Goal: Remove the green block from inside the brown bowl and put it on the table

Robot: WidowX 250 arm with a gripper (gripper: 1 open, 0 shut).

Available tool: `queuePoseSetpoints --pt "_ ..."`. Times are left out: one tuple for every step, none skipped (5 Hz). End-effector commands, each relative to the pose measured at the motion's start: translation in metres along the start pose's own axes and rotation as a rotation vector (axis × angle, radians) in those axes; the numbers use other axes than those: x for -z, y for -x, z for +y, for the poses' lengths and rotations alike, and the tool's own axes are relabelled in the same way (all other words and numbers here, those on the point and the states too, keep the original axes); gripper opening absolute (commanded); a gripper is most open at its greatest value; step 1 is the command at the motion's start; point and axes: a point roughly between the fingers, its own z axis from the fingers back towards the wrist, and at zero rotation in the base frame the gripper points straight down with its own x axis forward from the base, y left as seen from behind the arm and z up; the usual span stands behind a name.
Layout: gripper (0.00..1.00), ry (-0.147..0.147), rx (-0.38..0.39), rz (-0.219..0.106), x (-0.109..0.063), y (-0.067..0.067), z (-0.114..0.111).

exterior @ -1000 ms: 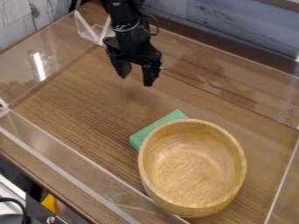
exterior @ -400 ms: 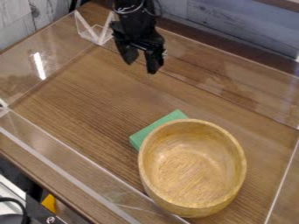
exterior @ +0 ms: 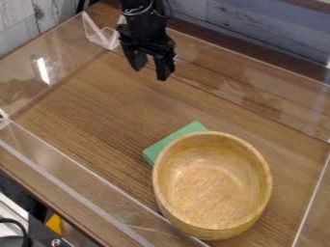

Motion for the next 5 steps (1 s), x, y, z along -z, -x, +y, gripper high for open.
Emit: queuePoseSetpoints --pt "1.00 -0.025 -0.021 -0.054 -0.008 -0.013 0.006" --pt "1.00 -0.024 -0.041 -0.058 -0.003 -0.015 0.006" --pt "1.00 -0.010 -0.007 -0.059 -0.014 -0.018 0.012" --pt "1.00 -0.001 0.026 -0.054 -0.021 -0.021 0.018" --pt "1.00 -0.014 -0.032 -0.050 -0.024 -0.026 0.021"
